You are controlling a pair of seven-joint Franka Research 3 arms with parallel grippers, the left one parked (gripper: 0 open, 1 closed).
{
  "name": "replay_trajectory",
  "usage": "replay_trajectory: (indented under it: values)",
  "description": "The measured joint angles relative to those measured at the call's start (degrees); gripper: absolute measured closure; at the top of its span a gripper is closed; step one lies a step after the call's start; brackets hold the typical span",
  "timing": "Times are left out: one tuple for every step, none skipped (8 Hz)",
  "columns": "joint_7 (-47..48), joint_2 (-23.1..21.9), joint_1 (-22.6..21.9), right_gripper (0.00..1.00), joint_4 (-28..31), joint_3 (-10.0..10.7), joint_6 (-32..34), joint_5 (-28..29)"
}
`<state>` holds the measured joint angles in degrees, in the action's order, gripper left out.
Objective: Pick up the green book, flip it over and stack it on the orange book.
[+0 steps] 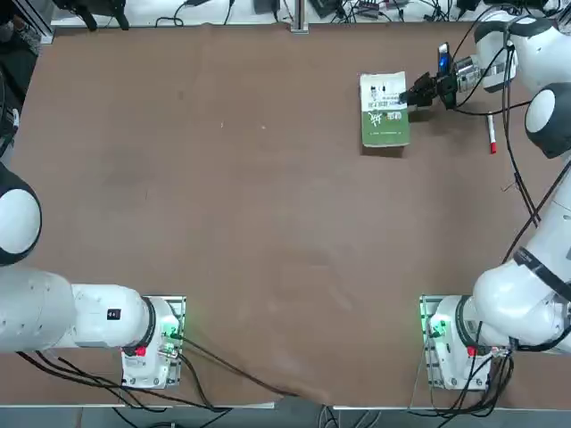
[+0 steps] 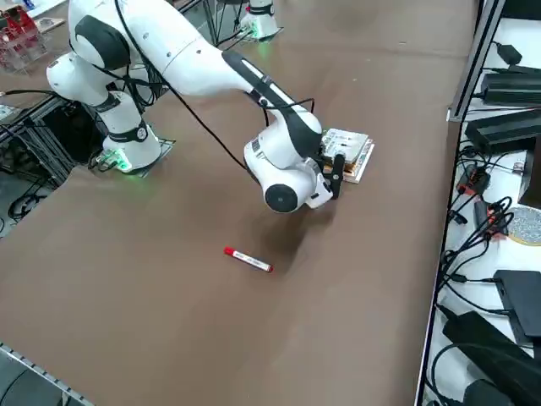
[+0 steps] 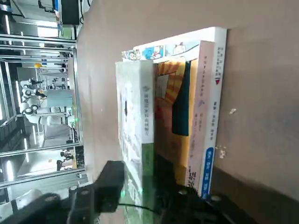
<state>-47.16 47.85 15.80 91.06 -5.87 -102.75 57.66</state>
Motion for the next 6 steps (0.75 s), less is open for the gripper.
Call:
replay_trajectory:
  values:
    - [-0.1, 0.0, 0.0, 0.37, 0.0, 0.0, 0.0, 0.0]
    - [-0.2, -0.1, 0.0, 0.16, -0.1, -0.1, 0.1, -0.3]
    - [-0.4, -0.2, 0.1, 0.02, -0.4, 0.0, -0.2, -1.4]
    - [-0.5, -0.2, 0.1, 0.01, -0.8, 0.0, -0.8, -2.3]
    - [-0.5, -0.2, 0.0, 0.01, -1.0, -0.1, -1.5, -2.7]
    - [-0.5, -0.2, -0.4, 0.01, -1.1, -0.2, -2.6, -2.9]
